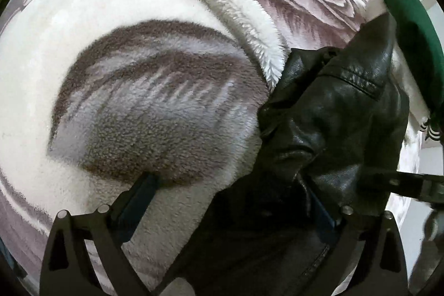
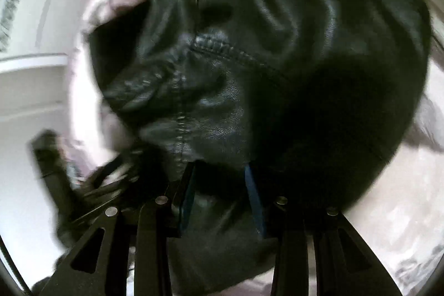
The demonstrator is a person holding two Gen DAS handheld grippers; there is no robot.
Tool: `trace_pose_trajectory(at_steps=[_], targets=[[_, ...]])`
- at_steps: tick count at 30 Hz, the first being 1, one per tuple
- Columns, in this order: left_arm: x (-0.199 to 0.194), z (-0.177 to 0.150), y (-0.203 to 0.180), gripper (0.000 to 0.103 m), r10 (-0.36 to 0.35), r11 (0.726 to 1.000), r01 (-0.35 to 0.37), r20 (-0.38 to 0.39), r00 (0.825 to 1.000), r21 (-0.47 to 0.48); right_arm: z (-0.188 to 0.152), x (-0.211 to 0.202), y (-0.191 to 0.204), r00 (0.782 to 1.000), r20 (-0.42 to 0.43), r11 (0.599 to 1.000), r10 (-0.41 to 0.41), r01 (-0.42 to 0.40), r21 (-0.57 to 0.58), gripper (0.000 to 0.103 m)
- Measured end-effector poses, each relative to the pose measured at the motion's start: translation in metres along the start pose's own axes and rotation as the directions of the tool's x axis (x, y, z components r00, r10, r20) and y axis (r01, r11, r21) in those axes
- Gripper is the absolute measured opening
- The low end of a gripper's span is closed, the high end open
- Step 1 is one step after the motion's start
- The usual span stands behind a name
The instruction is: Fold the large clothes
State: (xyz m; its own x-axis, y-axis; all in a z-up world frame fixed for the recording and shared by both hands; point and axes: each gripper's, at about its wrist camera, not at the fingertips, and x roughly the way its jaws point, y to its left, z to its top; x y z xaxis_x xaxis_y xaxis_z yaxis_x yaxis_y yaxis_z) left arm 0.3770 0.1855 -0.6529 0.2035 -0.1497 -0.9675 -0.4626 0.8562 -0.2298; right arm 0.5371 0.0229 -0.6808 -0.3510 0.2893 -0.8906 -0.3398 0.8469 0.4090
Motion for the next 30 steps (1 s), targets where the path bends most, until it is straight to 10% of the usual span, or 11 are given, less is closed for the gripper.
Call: trace_pose_trajectory(at_steps=[6, 10, 15, 19, 23, 24, 26, 30], targets=[[0.008, 0.007, 0.003, 0.103, 0.005, 1.000, -0.005, -0.005, 1.000, 0.000, 0.015, 0.021, 0.012, 0.995, -0.010, 0.995, -0.099, 0.099, -0.017, 0.038], [-0.003, 0.002, 0.004, 0.103, -0.023, 1.000, 0.023, 0.004, 1.000, 0.001, 0.009, -0.014, -0.014, 0.996, -0.033, 0.997, 0.080, -0.081, -0.014, 0.039], [-0.008, -0.007, 0.010, 0.103, -0.046, 0.999, 0.046, 0.021, 0.999, 0.014, -0.022, -0.110, -0.110, 0.951, 0.290, 0.989, 0.106, -0.130, 0.065, 0.068], [-0.012, -0.013, 0.015, 0.103, -0.052, 0.999, 0.051, 0.030, 0.998, 0.012, -0.001, -0.072, -0.164, 0.944, 0.259, 0.969, 0.203, -0.232, 0.084, 0.073], [-0.012, -0.013, 0.014, 0.103, -0.056, 0.998, 0.056, 0.022, 0.998, 0.018, 0.024, -0.029, -0.167, 0.893, 0.253, 0.910, 0.372, -0.404, 0.090, 0.076], [-0.012, -0.013, 0.014, 0.103, -0.056, 0.998, 0.055, 0.019, 0.998, 0.019, 0.025, -0.030, -0.164, 0.872, 0.281, 0.897, 0.401, -0.436, 0.073, 0.073], [-0.013, -0.011, 0.013, 0.103, -0.055, 0.998, 0.055, 0.018, 0.998, 0.021, 0.020, -0.033, -0.159, 0.861, 0.284, 0.887, 0.421, -0.457, 0.072, 0.031], [-0.026, -0.014, 0.000, 0.103, -0.079, 0.996, 0.078, 0.007, 0.997, 0.038, -0.030, -0.069, -0.178, 0.805, 0.396, 0.826, 0.442, -0.537, 0.171, 0.020]])
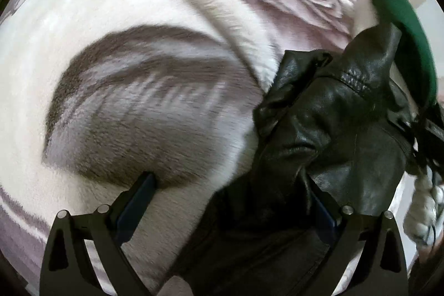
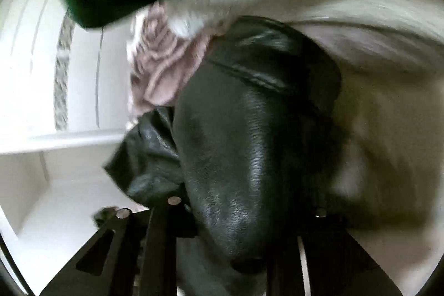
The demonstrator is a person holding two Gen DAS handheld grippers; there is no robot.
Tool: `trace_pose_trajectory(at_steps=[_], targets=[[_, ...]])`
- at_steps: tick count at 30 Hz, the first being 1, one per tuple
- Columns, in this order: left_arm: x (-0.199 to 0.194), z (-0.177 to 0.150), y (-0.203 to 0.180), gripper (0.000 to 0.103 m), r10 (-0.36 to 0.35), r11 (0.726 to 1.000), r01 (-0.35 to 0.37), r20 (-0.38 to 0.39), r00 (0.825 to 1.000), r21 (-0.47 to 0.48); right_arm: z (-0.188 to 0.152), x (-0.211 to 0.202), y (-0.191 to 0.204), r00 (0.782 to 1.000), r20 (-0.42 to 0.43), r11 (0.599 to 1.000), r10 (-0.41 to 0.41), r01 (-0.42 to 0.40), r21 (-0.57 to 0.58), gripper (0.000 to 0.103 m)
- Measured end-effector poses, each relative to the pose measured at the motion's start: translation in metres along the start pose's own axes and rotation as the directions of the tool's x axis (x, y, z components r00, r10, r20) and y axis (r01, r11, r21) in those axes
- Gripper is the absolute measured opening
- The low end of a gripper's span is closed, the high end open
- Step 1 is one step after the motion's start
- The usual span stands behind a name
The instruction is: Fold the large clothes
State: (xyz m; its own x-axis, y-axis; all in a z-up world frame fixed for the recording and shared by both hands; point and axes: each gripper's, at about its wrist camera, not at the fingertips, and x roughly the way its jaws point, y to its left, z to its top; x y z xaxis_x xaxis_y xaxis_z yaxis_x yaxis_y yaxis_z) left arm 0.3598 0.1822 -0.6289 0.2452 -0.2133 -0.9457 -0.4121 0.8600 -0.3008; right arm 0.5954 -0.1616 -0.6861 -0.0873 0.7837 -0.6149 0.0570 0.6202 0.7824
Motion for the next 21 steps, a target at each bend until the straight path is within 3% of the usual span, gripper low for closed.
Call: trace_pose_trajectory(at_steps=[2, 4, 6, 7, 11, 15, 17, 19, 21], targets=[[-0.008, -0.007, -0.020, 0.103, -0.018, 0.999, 0.018, 0.003, 1.000, 0.040, -0.029, -0.044, -0.004, 0.997, 0.079, 0.999, -0.014, 0.011, 0.043, 0.020], [-0.011, -0.015, -0.045, 0.103, 0.013, 0.993, -0.014, 0.006, 1.000, 0.120, -0.051, -0.074, -0.020, 0.994, 0.108, 0.996, 0.000, -0.009, 0.087, 0.022], [-0.001, -0.024, -0.065, 0.103, 0.062, 0.980, -0.060, -0.002, 0.998, 0.190, -0.062, -0.083, -0.047, 0.996, 0.088, 0.992, 0.022, -0.033, 0.124, 0.034], [0.007, -0.027, -0.070, 0.103, 0.071, 0.978, -0.066, -0.018, 0.997, 0.198, -0.062, -0.078, -0.065, 0.998, 0.050, 0.987, 0.043, -0.050, 0.150, 0.053], [0.025, -0.025, -0.064, 0.103, 0.029, 0.991, -0.021, -0.057, 0.998, 0.135, -0.049, -0.028, -0.106, 0.984, -0.086, 0.980, 0.159, -0.147, 0.135, 0.063], [0.026, -0.028, -0.054, 0.103, 0.009, 0.992, -0.001, -0.061, 0.998, 0.125, -0.047, 0.007, -0.094, 0.965, -0.148, 0.976, 0.218, -0.214, 0.048, 0.065], [0.025, -0.031, -0.048, 0.103, 0.008, 0.993, -0.001, -0.060, 0.998, 0.122, -0.048, 0.007, -0.085, 0.965, -0.127, 0.973, 0.230, -0.226, 0.038, 0.063], [0.026, -0.030, -0.045, 0.103, 0.008, 0.994, 0.000, -0.065, 0.998, 0.113, -0.055, 0.000, -0.066, 0.977, -0.114, 0.982, 0.178, -0.183, -0.038, 0.040], [0.027, -0.029, -0.041, 0.103, 0.000, 0.994, 0.008, -0.074, 0.997, 0.105, -0.069, -0.012, -0.044, 0.978, -0.106, 0.975, 0.182, -0.194, -0.107, 0.026]])
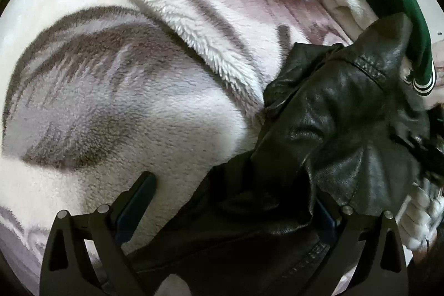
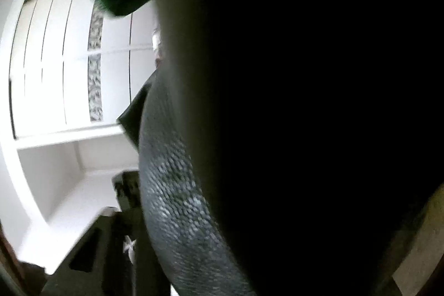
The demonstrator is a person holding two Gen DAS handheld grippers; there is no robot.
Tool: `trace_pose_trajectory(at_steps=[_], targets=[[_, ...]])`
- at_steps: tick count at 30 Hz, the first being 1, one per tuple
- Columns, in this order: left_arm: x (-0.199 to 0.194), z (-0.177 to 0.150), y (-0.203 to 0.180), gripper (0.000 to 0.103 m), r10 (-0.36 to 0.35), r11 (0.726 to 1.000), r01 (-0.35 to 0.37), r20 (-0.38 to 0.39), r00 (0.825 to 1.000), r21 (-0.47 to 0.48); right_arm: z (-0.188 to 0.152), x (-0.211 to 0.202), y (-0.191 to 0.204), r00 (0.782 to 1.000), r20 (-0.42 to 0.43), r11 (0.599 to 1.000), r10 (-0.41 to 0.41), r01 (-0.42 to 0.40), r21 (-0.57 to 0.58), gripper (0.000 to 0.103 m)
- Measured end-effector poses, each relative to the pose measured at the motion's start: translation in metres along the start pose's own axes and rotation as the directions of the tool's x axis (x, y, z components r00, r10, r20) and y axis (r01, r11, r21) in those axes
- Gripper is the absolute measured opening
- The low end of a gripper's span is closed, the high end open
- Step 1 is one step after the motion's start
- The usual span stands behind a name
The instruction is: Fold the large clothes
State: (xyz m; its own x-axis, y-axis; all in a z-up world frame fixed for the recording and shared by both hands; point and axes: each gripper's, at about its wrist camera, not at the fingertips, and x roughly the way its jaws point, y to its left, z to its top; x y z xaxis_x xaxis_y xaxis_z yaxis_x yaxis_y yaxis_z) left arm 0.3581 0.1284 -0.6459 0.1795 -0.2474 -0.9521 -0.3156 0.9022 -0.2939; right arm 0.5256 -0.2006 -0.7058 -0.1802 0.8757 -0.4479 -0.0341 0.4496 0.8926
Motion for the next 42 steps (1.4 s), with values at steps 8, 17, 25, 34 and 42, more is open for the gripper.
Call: trace_pose_trajectory(at_steps=[8, 17, 25, 34, 42], targets=[[0.009, 0.000, 0.004, 0.103, -0.016, 1.000, 0.016, -0.009, 1.000, 0.005, -0.053, 0.008, 0.085, 0.985, 0.042, 0.959, -0.165, 0.171, -0.228, 0.021], [-0.099, -0.025, 0.059, 0.102, -0.039, 0.990, 0.063, 0.187, 0.982, -0.123, -0.159, 0.060, 0.195, 0.916, 0.122, 0.689, -0.383, 0.371, -0.622, 0.021], [-0.228, -0.132, 0.180, 0.102, 0.114, 0.910, 0.049, 0.361, 0.925, -0.413, -0.358, 0.182, 0.223, 0.805, 0.090, 0.175, -0.586, 0.234, -0.956, 0.021], [-0.223, -0.202, 0.207, 0.102, 0.133, 0.860, 0.034, 0.289, 0.948, -0.509, -0.459, 0.243, 0.186, 0.658, -0.177, 0.267, -0.732, 0.038, -0.963, 0.070], [-0.213, -0.234, 0.197, 0.102, 0.151, 0.881, -0.047, 0.185, 0.971, -0.470, -0.376, 0.133, 0.163, 0.757, -0.599, 0.903, -0.262, -0.027, -0.428, 0.081]])
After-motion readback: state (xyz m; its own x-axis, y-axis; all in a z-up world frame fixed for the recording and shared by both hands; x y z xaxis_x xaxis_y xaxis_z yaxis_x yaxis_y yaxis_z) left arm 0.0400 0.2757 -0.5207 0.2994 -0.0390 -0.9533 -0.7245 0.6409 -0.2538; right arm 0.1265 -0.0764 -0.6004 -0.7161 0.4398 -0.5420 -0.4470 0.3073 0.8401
